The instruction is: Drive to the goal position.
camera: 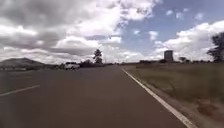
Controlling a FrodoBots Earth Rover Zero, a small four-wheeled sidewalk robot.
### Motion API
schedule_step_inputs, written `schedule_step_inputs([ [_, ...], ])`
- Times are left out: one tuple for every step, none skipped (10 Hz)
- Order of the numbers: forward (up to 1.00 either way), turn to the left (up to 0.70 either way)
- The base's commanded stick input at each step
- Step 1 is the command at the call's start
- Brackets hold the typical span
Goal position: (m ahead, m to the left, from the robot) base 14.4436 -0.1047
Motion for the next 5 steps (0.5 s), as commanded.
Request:
schedule_step_inputs([
  [0.70, -0.28],
  [0.70, -0.28],
  [0.70, -0.28],
  [0.70, -0.28],
  [0.70, -0.24],
])
